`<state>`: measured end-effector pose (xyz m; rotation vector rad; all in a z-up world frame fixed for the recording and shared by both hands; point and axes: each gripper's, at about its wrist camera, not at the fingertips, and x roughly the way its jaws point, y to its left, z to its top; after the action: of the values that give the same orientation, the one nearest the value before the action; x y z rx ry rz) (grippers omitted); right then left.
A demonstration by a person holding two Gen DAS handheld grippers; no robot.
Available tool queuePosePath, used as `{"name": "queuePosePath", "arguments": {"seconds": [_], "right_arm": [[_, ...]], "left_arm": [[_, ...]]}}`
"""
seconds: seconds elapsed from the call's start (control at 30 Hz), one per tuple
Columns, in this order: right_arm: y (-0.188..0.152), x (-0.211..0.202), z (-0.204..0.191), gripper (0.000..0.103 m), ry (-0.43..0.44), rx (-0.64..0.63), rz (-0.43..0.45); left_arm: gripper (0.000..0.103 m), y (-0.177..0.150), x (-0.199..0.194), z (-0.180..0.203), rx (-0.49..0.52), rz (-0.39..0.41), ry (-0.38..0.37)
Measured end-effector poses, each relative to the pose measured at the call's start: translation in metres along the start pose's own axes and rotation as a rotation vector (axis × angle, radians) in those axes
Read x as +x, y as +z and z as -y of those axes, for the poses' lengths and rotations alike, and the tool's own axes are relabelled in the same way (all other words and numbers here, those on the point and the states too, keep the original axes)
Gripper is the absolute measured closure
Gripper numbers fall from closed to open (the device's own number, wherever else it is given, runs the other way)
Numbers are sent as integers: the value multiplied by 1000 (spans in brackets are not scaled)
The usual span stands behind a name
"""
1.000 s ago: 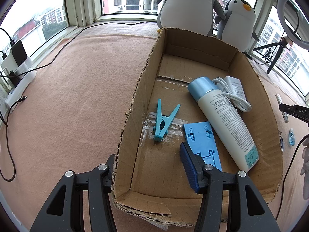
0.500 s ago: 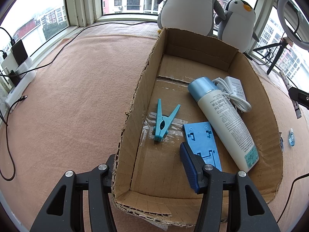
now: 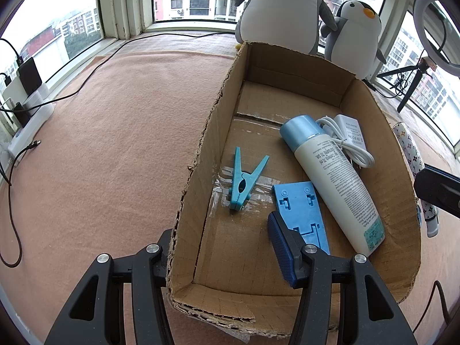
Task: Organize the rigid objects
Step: 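Carry the lighter into the box and release it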
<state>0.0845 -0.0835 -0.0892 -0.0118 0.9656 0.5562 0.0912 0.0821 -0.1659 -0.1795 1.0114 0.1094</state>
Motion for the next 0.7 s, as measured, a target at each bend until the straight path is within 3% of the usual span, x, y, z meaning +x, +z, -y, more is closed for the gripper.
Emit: {"name": "queuePosePath", "arguments": {"seconds": [0.43, 0.6, 0.7], "right_arm": [[-18, 9, -15, 82, 11, -4, -15], [-17, 4, -16, 55, 12, 1, 9], [-17, 2, -15, 55, 10, 4, 16]], "left_arm": [[46, 0, -1, -1, -1, 1, 0], [46, 0, -1, -1, -2, 1, 1], [46, 0, -2, -1, -2, 2, 1]]}}
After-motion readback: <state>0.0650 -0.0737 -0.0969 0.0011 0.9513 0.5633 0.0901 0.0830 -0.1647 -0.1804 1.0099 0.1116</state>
